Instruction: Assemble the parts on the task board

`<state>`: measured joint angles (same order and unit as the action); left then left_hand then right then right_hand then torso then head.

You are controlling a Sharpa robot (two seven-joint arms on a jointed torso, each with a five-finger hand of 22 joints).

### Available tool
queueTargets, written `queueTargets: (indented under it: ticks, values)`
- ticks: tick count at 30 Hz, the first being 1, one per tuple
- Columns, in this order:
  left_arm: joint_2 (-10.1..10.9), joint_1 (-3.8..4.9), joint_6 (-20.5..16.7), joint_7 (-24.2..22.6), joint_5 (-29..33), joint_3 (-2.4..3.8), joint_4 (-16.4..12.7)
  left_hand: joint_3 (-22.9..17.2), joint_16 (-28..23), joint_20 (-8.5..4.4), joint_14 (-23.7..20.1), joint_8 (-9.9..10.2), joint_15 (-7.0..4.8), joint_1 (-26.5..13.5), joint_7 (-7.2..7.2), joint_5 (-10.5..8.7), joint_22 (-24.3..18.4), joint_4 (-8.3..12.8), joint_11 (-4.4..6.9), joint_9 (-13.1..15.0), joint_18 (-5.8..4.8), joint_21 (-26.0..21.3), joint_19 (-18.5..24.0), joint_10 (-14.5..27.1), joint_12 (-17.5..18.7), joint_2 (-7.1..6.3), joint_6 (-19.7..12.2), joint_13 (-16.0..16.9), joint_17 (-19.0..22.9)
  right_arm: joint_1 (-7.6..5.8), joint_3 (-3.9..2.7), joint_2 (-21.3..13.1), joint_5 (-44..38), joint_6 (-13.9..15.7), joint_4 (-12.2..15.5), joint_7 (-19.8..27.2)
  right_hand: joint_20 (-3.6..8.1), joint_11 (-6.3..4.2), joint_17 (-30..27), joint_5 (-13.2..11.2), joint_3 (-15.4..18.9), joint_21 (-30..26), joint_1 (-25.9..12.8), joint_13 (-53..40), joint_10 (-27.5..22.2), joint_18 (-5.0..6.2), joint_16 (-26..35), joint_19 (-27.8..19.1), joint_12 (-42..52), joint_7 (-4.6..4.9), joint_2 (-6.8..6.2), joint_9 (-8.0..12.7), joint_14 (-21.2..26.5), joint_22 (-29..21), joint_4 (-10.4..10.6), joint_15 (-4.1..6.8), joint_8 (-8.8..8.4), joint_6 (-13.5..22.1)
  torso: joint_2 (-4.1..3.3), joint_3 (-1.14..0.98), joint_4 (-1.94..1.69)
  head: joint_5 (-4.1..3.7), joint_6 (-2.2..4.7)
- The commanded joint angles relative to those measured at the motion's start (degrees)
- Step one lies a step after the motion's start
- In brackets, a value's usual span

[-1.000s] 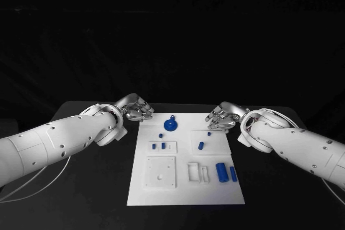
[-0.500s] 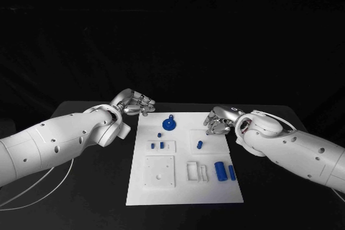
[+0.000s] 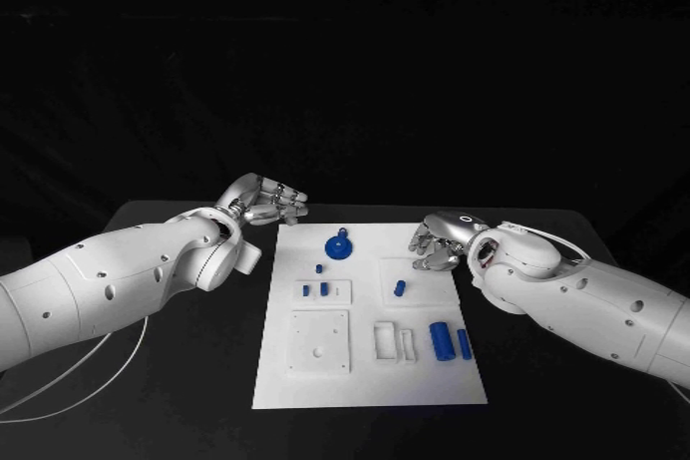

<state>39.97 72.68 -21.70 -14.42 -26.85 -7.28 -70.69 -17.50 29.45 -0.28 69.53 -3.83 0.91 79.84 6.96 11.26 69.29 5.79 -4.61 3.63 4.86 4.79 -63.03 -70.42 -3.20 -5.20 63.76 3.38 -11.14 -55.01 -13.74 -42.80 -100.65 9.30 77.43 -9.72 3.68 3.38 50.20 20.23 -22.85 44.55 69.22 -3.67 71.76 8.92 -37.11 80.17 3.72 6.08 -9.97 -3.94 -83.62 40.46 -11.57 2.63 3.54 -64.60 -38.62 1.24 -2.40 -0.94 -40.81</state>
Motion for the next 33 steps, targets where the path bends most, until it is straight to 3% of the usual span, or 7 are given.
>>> queueTargets:
  ticks: [1,20,25,27,33]
  values:
    - [-0.01,0.02,0.28,-1.67,1.77,0.07,-0.17,0.33,-0.31,0.10,0.51,0.14,0.02,0.06,0.10,-0.05,0.08,0.13,-0.11,0.02,-0.78,-0.41,-0.50,0.44,-0.28,0.50,-0.22,0.02,-0.11,0.16,0.13,0.19,-2.69,-0.96,-0.10,-1.03,-0.07,-0.10,0.13,-0.26,-0.47,-0.48,-0.02,0.05,-0.26,0.49,-0.24,0.44,-0.27,-0.04,-0.40,-0.04,-0.12,0.55,0.11,-0.29,0.09,-0.32,0.00,-0.06,0.05,0.12,-0.13]
    - [-0.02,0.02,0.93,-1.38,1.92,0.07,0.22,0.49,-0.84,0.13,0.65,0.14,0.09,0.05,0.12,-0.14,0.31,0.08,-0.16,0.02,-0.78,-0.94,-0.67,0.50,-0.26,0.56,-0.19,0.00,-0.46,1.15,0.55,0.99,-2.78,-2.66,-0.62,-0.87,0.18,-0.42,0.32,-1.07,-3.10,-3.27,0.09,0.07,0.67,0.11,-0.68,1.73,-0.27,-0.36,0.29,-0.06,-0.09,5.82,-0.05,-0.05,0.10,-1.87,0.01,-0.03,0.04,0.23,-0.34]
    - [-0.04,0.02,1.05,-1.30,1.92,0.07,0.26,0.53,-0.97,0.16,0.68,0.15,0.11,0.03,0.11,-0.21,0.24,0.03,-0.16,0.02,-0.77,-0.95,-0.65,0.54,-0.26,0.62,-0.19,0.01,-0.56,1.22,0.64,1.21,-2.95,-2.41,-0.86,-1.06,0.32,-0.84,0.49,-4.40,-7.25,-3.00,0.38,0.05,1.85,-0.04,-0.96,1.94,-0.28,-0.66,1.31,-0.17,-0.07,7.01,-0.25,0.12,0.11,-3.19,0.01,-0.03,0.01,0.22,-0.39]
    - [-0.04,0.02,1.07,-1.25,1.92,0.07,0.28,0.53,-0.97,0.16,0.68,0.15,0.11,0.03,0.11,-0.21,0.24,0.03,-0.16,0.02,-0.77,-0.95,-0.65,0.54,-0.26,0.62,-0.19,0.01,-0.56,1.25,0.66,1.29,-3.21,-2.17,-0.88,-1.25,0.44,-1.08,0.55,-7.05,-9.43,-2.75,0.67,0.03,2.51,-0.16,-1.05,2.01,-0.26,-0.79,2.26,-0.25,-0.02,7.56,-0.03,0.32,0.16,-4.01,0.01,-0.03,0.02,0.22,-0.40]
    - [-0.02,0.02,1.22,-1.10,1.92,0.07,0.33,0.57,-1.06,0.17,0.70,0.15,0.11,-0.01,0.12,-0.23,0.15,-0.05,-0.17,0.02,-0.77,-0.96,-0.67,0.56,-0.26,0.66,-0.22,0.01,-0.63,1.33,0.69,1.40,-4.61,-1.31,-0.72,-2.19,1.17,-1.96,0.73,-8.60,-15.57,-1.85,1.23,-0.20,5.87,-0.66,-1.30,1.89,-0.14,-1.43,2.72,-0.91,0.14,9.75,-0.18,1.03,0.31,-7.05,0.01,-0.03,0.03,0.22,-0.50]
